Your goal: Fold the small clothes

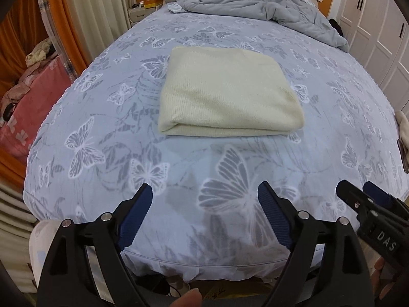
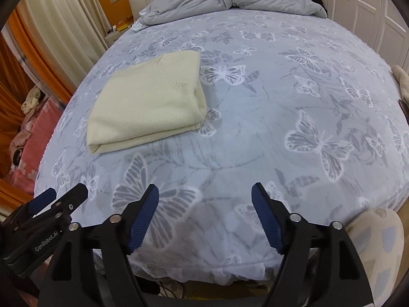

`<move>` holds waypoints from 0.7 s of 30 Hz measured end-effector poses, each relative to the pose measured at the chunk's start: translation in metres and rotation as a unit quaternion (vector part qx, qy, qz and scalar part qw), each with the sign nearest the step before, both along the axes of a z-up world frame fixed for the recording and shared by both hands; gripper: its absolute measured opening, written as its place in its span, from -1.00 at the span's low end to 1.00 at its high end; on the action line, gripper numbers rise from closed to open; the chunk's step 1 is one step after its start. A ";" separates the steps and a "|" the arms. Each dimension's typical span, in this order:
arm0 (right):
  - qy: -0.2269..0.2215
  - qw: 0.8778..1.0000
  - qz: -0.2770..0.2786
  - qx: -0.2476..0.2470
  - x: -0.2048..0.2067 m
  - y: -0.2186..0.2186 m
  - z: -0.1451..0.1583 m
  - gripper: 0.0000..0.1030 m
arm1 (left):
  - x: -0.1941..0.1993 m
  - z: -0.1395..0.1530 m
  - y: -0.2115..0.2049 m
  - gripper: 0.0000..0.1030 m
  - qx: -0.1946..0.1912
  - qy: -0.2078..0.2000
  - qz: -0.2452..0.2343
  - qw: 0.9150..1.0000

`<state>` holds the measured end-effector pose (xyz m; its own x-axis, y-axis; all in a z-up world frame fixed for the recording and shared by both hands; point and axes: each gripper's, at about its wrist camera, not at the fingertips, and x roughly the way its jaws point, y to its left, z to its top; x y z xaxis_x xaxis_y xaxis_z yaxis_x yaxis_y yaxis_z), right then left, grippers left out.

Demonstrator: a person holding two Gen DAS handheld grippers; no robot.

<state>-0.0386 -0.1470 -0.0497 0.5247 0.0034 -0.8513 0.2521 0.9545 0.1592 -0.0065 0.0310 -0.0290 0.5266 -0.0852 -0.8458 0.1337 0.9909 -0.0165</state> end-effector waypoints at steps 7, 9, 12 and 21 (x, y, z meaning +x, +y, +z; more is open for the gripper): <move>-0.007 1.000 0.007 -0.025 -0.016 0.011 -0.010 0.59 | -0.010 -0.009 0.000 0.68 -0.004 -0.008 0.014 1.000; -0.004 1.000 0.008 -0.026 -0.019 0.013 -0.013 0.59 | -0.013 -0.013 0.002 0.68 -0.007 -0.004 0.020 1.000; -0.006 0.999 0.012 -0.031 -0.021 0.017 -0.014 0.59 | -0.019 -0.016 0.003 0.68 0.004 -0.010 0.025 1.000; -0.022 0.998 0.002 -0.055 -0.030 0.025 -0.018 0.63 | -0.031 -0.024 -0.001 0.68 0.029 -0.024 0.010 0.999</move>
